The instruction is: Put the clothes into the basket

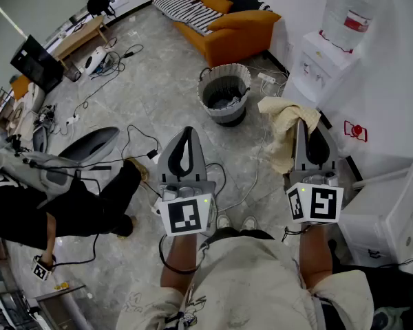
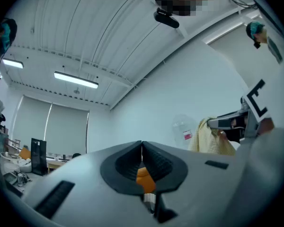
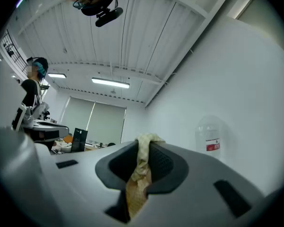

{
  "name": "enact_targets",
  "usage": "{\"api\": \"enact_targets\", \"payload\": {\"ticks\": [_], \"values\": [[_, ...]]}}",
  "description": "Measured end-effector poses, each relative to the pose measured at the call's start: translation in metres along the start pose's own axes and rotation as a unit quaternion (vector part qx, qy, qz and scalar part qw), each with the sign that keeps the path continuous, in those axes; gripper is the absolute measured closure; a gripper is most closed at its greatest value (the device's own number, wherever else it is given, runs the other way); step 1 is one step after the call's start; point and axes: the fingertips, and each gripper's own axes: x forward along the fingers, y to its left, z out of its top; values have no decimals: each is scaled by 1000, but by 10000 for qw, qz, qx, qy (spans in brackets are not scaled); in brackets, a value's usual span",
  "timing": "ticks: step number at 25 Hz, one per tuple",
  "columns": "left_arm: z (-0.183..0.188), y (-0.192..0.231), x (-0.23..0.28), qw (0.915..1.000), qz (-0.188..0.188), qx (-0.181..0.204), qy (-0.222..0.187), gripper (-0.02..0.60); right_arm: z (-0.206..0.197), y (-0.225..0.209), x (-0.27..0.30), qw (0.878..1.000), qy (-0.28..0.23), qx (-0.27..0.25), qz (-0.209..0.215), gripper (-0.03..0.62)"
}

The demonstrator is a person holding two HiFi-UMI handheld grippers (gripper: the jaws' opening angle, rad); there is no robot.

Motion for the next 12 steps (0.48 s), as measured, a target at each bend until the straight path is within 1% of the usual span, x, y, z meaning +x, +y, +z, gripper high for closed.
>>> {"api": "enact_targets", "payload": {"ticks": [3, 7, 12], "values": [[0, 7, -3, 10000, -46, 16, -50, 580, -2, 7, 2, 10000, 22, 29, 6, 562], [-8, 19, -5, 10000, 23, -42, 55, 580, -4, 21, 7, 10000, 39, 51, 50, 562], [-14, 35, -5, 9999, 19, -82, 81, 580, -7, 36, 15, 9999, 85, 58, 90, 562]]}}
